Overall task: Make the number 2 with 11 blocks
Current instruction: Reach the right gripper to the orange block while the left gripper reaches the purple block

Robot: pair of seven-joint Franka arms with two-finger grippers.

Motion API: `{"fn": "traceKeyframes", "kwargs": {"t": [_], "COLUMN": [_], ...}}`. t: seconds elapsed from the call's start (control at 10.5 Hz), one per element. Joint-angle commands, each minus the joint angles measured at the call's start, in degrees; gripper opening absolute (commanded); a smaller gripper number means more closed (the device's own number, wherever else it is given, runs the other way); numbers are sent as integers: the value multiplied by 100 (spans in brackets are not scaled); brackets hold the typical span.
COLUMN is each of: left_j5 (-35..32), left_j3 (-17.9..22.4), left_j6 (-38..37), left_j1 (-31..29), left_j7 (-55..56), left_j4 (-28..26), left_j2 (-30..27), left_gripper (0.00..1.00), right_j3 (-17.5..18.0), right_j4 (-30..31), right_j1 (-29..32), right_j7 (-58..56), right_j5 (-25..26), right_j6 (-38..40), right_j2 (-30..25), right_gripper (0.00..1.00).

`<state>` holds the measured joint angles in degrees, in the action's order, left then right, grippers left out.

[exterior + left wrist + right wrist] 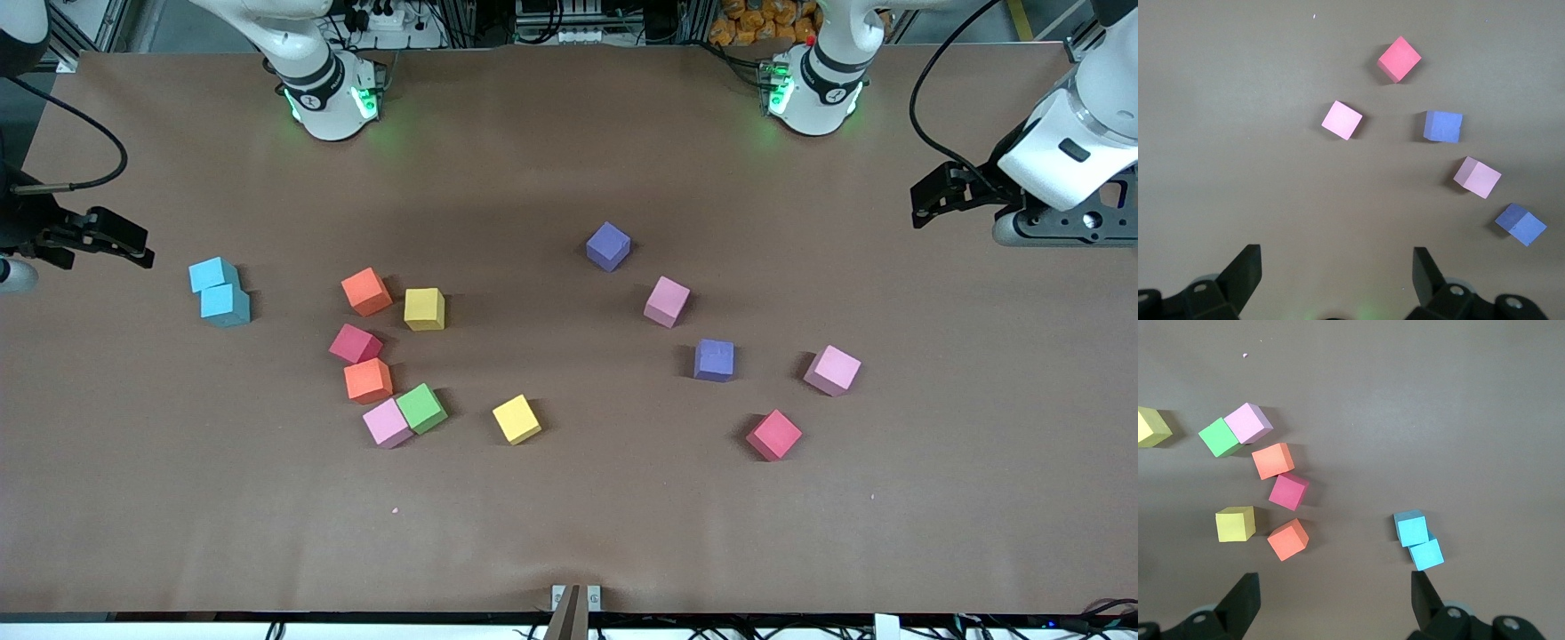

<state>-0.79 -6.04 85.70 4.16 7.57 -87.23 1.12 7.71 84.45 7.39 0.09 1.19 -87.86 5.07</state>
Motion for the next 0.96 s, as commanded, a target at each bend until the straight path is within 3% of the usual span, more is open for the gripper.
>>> {"fn": "traceKeyframes", "kwargs": {"t": [0.0, 0.86], "left_j5": [-44, 228], "left_j3": [-56, 32], "left_j6": [-44, -53], "left_j1": [-82, -354], "left_j7": [-133, -36], "left_j4": [-84, -128], "left_j2": [-121, 273], "left_gripper": [100, 100], "right_j3": [64, 64], "right_j4": [-43, -16], "right_j1": [122, 70], "right_j7": [9, 79], "right_j5": [4, -5], "right_j6": [23, -3], "right_j2": [38, 117], "right_gripper": [100, 100]}}
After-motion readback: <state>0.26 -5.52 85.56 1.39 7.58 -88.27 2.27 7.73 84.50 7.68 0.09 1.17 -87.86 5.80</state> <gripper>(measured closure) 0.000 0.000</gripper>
